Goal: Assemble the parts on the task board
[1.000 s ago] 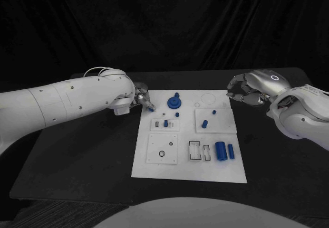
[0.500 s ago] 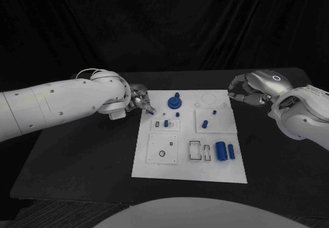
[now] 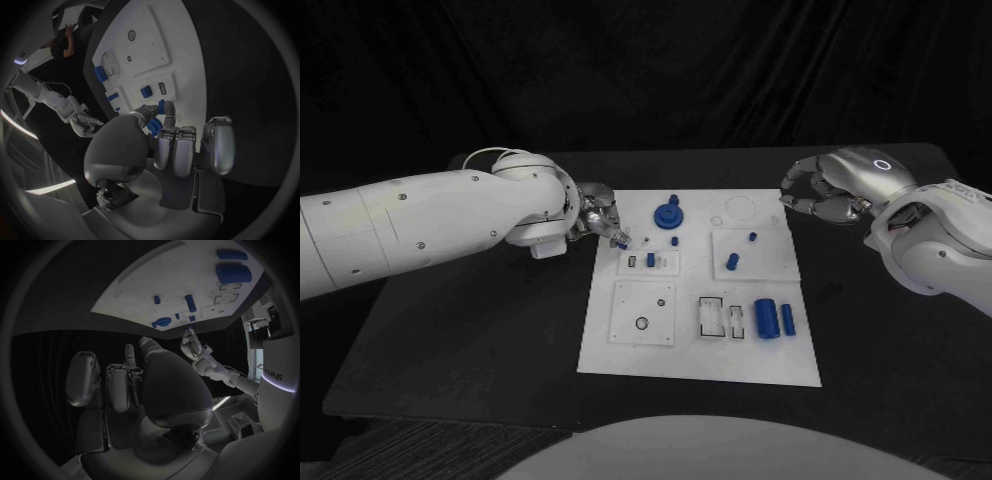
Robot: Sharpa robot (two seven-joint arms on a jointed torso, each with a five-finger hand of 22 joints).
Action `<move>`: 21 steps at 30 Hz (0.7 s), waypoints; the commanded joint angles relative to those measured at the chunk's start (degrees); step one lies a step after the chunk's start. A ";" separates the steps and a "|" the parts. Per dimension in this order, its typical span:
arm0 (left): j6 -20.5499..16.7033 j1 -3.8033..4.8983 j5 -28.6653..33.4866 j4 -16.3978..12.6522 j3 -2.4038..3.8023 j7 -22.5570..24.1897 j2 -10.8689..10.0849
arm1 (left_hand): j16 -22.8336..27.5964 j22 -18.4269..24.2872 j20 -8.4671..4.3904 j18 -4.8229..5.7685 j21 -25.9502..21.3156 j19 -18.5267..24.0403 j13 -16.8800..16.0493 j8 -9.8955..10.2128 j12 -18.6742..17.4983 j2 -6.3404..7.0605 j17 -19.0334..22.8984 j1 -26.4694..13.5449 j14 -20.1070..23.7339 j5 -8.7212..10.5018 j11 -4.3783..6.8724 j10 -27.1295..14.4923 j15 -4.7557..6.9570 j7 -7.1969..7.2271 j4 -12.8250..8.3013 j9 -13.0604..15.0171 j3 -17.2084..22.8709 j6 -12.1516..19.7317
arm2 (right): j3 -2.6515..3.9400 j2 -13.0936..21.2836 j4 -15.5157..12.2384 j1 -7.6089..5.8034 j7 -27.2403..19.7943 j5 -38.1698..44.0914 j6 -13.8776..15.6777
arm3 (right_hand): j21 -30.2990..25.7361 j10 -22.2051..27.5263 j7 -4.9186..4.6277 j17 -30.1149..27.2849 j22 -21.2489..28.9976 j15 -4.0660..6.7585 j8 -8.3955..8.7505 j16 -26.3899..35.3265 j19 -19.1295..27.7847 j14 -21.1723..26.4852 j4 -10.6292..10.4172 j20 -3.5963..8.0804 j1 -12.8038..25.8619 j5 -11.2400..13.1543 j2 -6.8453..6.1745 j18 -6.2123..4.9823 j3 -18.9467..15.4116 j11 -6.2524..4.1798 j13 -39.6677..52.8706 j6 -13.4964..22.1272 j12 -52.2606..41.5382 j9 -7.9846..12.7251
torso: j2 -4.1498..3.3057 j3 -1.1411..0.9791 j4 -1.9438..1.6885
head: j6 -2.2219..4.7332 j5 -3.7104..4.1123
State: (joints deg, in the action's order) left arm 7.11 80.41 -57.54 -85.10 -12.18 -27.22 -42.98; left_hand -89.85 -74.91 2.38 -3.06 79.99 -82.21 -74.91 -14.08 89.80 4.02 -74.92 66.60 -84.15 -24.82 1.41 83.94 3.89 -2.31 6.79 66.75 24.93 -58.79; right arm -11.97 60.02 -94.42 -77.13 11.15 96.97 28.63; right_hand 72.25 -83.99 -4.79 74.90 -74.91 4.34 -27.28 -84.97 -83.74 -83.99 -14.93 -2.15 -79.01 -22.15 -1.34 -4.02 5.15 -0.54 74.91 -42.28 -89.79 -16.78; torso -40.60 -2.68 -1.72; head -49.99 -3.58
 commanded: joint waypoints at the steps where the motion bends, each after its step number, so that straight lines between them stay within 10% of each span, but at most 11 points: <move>1: 0.72 -0.50 0.03 0.04 0.03 -0.29 0.36 | -0.15 -9.85 0.09 0.10 -0.34 0.12 -15.09 0.03 0.20 -0.07 -15.08 -0.71 -5.85 0.41 0.29 6.06 0.19 0.43 -1.69 0.04 1.99 -0.05 | 0.05 -0.01 -0.01 0.14 0.50 0.00 0.41 | -0.36 -6.01 -0.06 8.59 -10.22 0.04 0.23 0.21 -0.47 -4.59 -0.10 0.21 -0.37 -0.26 0.16 0.33 0.36 -0.20 15.09 -0.31 -0.21 0.08 | 0.04 0.12 0.06 | -0.01 -0.20; 21: -1.32 -2.13 0.03 0.33 0.01 0.11 1.10 | -0.15 -9.78 0.08 0.05 -0.52 0.23 -15.09 0.11 0.20 -0.22 -15.08 -0.86 -5.85 0.50 0.29 6.06 0.19 0.42 -1.68 0.01 2.28 0.03 | 0.05 -0.11 0.00 0.22 0.51 -0.02 0.46 | -0.45 -6.01 -0.08 8.48 -10.20 0.03 0.27 0.30 -0.44 -4.56 -0.06 0.20 -0.42 -0.39 0.17 0.32 0.41 -0.19 15.09 -0.43 -0.21 0.10 | 0.01 0.06 0.05 | -0.01 -0.22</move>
State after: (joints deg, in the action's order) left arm 6.58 78.46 -57.55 -84.64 -12.21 -27.58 -42.01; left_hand -89.85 -74.91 2.38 -3.06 79.77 -82.21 -74.91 -14.08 89.80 3.80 -74.91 66.37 -84.15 -24.46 1.41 83.94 3.89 -2.45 6.95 66.74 25.09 -58.73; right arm -11.95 59.91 -94.39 -77.04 11.15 96.83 28.63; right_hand 72.00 -84.00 -4.79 74.90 -74.90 4.34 -27.28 -84.97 -83.74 -83.99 -14.93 -2.15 -79.01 -22.15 -1.35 -4.02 5.15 -0.54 74.91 -42.28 -89.80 -16.74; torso -40.55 -2.58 -1.69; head -49.99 -3.81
